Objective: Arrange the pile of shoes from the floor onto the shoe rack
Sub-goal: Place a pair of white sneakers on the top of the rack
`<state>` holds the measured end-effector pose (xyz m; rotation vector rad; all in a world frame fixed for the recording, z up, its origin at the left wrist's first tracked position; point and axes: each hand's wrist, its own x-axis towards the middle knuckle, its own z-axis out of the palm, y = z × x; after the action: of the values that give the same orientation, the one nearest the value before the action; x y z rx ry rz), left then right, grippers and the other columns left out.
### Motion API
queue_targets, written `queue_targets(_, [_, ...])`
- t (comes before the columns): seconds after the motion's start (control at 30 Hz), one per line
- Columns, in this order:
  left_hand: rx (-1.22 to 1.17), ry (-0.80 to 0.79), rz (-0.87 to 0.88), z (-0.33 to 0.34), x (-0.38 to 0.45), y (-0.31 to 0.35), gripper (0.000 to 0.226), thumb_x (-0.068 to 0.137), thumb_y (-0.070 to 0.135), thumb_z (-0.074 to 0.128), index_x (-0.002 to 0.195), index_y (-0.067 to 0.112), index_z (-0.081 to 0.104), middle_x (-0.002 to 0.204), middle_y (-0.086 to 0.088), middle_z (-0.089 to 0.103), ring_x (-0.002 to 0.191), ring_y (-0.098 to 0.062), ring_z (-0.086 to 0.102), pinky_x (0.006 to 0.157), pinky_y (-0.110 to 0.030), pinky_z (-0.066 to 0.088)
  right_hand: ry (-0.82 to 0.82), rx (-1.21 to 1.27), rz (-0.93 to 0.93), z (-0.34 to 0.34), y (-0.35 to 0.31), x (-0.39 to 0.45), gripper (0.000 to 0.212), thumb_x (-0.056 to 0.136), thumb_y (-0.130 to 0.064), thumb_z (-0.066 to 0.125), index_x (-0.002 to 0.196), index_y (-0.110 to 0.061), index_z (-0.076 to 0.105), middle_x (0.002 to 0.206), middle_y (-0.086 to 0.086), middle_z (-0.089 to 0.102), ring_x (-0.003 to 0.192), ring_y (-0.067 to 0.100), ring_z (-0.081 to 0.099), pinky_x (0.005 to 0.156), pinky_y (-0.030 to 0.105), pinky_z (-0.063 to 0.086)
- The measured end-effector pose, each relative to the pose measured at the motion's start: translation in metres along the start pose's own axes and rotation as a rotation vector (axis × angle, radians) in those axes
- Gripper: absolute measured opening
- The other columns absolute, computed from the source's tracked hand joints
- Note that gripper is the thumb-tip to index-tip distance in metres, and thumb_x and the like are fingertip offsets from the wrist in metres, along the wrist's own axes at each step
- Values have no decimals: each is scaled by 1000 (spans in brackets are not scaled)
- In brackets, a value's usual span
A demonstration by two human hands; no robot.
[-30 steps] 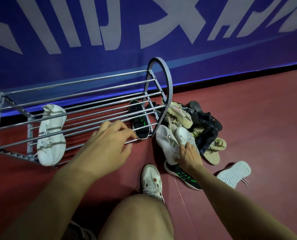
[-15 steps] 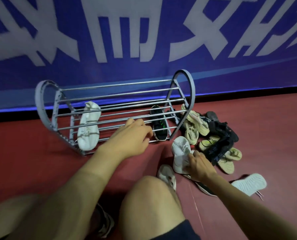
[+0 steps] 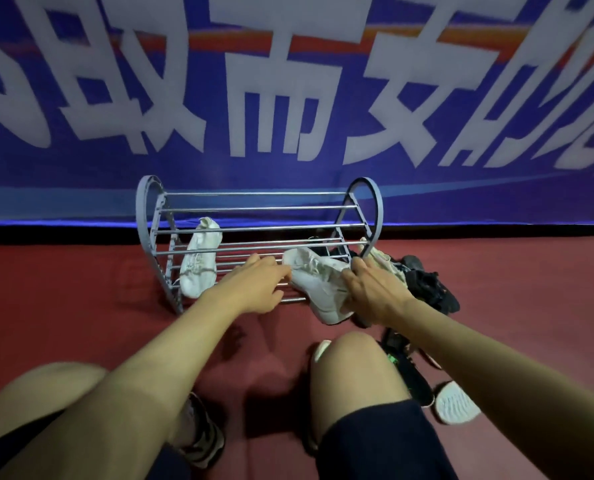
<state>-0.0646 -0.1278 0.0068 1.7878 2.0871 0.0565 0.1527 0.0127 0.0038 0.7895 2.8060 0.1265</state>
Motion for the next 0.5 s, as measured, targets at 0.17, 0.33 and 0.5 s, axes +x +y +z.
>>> queue_targets(0.17, [-69, 56, 2, -7, -24, -14, 55, 96, 45, 57, 146, 34, 37, 137, -1, 48, 125, -27, 41, 105, -48, 42, 82, -71, -80, -42, -26, -9, 49, 82, -45, 67, 115, -10, 54, 115, 13, 46, 108, 33, 45, 75, 47, 53])
queue_targets(0.33, [-145, 78, 16, -15, -32, -22, 65, 92, 57, 60, 146, 33, 35, 143, -1, 47, 129, -27, 41, 109, -45, 39, 276, -128, -134, -69, -52, -13, 38, 83, -35, 69, 106, -10, 52, 107, 12, 47, 97, 31, 47, 57, 41, 46])
queue_targets(0.5, [-189, 153, -17, -23, -34, -26, 65, 94, 53, 57, 150, 33, 30, 150, 1, 38, 136, -27, 37, 111, -46, 38, 329, -189, -35, -78, -57, 13, 46, 65, -31, 85, 91, -9, 53, 92, 10, 45, 82, 29, 45, 46, 33, 28])
